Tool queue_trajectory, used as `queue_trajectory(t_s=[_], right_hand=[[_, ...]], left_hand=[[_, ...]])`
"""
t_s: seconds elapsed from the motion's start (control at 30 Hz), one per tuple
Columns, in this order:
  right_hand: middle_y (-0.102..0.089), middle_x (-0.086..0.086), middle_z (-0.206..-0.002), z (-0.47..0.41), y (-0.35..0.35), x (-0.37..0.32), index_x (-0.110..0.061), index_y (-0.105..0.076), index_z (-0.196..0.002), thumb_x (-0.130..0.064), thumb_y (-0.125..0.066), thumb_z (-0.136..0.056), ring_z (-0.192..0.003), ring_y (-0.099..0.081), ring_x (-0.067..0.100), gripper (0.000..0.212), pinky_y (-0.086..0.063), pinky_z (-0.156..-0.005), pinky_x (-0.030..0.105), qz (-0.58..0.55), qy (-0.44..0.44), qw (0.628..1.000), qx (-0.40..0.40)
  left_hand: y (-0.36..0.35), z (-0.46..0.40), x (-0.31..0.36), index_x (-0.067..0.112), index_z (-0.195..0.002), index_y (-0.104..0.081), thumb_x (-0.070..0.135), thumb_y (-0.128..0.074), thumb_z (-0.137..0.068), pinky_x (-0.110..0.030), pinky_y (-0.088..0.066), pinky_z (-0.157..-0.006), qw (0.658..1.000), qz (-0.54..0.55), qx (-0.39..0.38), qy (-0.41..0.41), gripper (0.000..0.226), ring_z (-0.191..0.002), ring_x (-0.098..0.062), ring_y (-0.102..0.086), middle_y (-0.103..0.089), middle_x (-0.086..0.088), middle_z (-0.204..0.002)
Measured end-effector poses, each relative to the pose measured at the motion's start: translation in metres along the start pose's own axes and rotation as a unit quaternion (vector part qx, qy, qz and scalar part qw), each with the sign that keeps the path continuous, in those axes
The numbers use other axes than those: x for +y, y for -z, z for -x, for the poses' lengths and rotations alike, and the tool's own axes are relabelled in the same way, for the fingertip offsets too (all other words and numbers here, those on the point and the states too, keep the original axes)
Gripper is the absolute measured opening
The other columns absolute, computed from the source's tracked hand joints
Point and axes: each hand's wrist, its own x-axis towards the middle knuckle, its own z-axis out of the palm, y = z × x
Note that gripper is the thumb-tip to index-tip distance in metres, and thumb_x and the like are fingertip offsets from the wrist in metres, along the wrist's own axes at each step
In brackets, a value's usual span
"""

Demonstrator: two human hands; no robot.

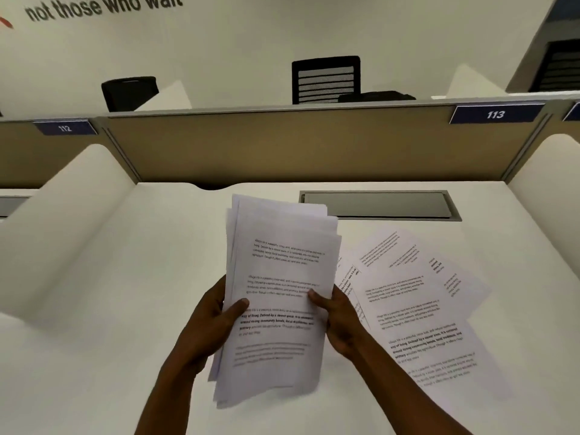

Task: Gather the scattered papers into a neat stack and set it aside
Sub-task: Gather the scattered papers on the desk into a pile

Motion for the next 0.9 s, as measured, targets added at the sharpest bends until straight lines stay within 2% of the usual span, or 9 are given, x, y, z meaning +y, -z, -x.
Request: queue_trajectory(t_s=[0.07, 0.2, 0.27, 0.37, 0.43, 0.57, 0.67, 0.8, 0.9], right_hand=[[-0.07, 0.011, -0.119, 0.005, -0.004, -0.015, -0.014, -0.061, -0.122, -0.014, -0.067, -0.089, -0.108, -0.067, 0.031, 0.034, -0.053, -0.094, 0.054, 0.034, 0.05, 0.998, 0.014], [-0.073, 0.007, -0.111, 0.02, -0.01, -0.037, -0.011, -0.062, -0.118, -0.011, -0.062, -0.092, -0.1, -0.07, 0.026, 0.026, -0.059, -0.08, 0.039, 0.094, 0.154, 0.983, 0.024], [-0.073, 0.005, -0.108, 0.027, -0.009, -0.038, -0.014, -0.063, -0.116, -0.013, -0.064, -0.091, -0.098, -0.07, 0.024, 0.025, -0.06, -0.079, 0.038, 0.123, 0.186, 0.975, 0.024], [-0.071, -0.002, -0.111, 0.034, 0.0, -0.024, -0.024, -0.062, -0.118, -0.022, -0.072, -0.085, -0.102, -0.069, 0.018, 0.035, -0.06, -0.081, 0.036, 0.181, 0.192, 0.964, 0.025], [-0.07, -0.006, -0.114, 0.036, 0.007, -0.009, -0.027, -0.061, -0.121, -0.024, -0.076, -0.082, -0.105, -0.067, 0.014, 0.042, -0.06, -0.081, 0.032, 0.22, 0.185, 0.957, 0.027], [-0.072, -0.005, -0.106, 0.037, 0.008, 0.006, -0.035, -0.064, -0.11, -0.017, -0.071, -0.086, -0.101, -0.068, 0.014, 0.031, -0.058, -0.074, 0.022, 0.229, 0.185, 0.954, 0.05], [-0.071, -0.007, -0.107, 0.036, 0.006, 0.008, -0.035, -0.063, -0.113, -0.02, -0.07, -0.087, -0.1, -0.068, 0.012, 0.031, -0.058, -0.074, 0.02, 0.235, 0.187, 0.952, 0.059], [-0.07, -0.009, -0.108, 0.035, 0.01, 0.009, -0.034, -0.063, -0.117, -0.019, -0.071, -0.086, -0.102, -0.067, 0.01, 0.035, -0.059, -0.077, 0.023, 0.249, 0.197, 0.947, 0.055], [-0.07, -0.008, -0.11, 0.035, 0.012, 0.018, -0.04, -0.061, -0.116, -0.023, -0.067, -0.089, -0.105, -0.066, 0.015, 0.033, -0.059, -0.08, 0.026, 0.249, 0.174, 0.951, 0.055]], left_hand=[[-0.003, -0.005, -0.003, 0.028, -0.131, -0.055, 0.014, -0.061, -0.095, -0.05, -0.06, -0.084, 0.999, -0.002, 0.028, -0.017, 0.039, -0.099, -0.023, -0.074, -0.072, -0.001, -0.117], [-0.006, -0.011, -0.006, 0.021, -0.126, -0.06, 0.029, -0.068, -0.078, -0.046, -0.062, -0.079, 0.995, 0.017, 0.082, -0.063, 0.049, -0.097, -0.024, -0.073, -0.074, -0.002, -0.112], [-0.006, -0.011, -0.014, 0.018, -0.123, -0.063, 0.028, -0.072, -0.074, -0.04, -0.063, -0.079, 0.992, 0.035, 0.096, -0.074, 0.051, -0.098, -0.023, -0.073, -0.075, -0.002, -0.111], [-0.011, -0.011, -0.034, 0.018, -0.12, -0.063, 0.034, -0.079, -0.065, -0.029, -0.06, -0.078, 0.987, 0.078, 0.116, -0.077, 0.06, -0.102, -0.018, -0.071, -0.074, -0.002, -0.113], [-0.017, -0.013, -0.049, 0.018, -0.119, -0.063, 0.036, -0.08, -0.063, -0.027, -0.059, -0.077, 0.984, 0.093, 0.136, -0.074, 0.061, -0.103, -0.019, -0.07, -0.073, -0.003, -0.114], [-0.028, -0.017, -0.066, 0.016, -0.117, -0.063, 0.023, -0.075, -0.071, -0.023, -0.059, -0.072, 0.978, 0.098, 0.165, -0.079, 0.048, -0.103, -0.026, -0.068, -0.072, -0.005, -0.111], [-0.029, -0.018, -0.069, 0.016, -0.118, -0.063, 0.02, -0.073, -0.072, -0.024, -0.059, -0.072, 0.976, 0.103, 0.169, -0.086, 0.047, -0.104, -0.027, -0.068, -0.072, -0.006, -0.112], [-0.029, -0.016, -0.071, 0.024, -0.128, -0.054, 0.018, -0.072, -0.074, -0.03, -0.057, -0.081, 0.972, 0.108, 0.174, -0.114, 0.057, -0.106, -0.016, -0.064, -0.066, 0.001, -0.118], [-0.034, -0.019, -0.08, 0.021, -0.123, -0.059, 0.02, -0.072, -0.073, -0.029, -0.058, -0.077, 0.974, 0.124, 0.165, -0.089, 0.051, -0.106, -0.024, -0.066, -0.069, -0.002, -0.115]])
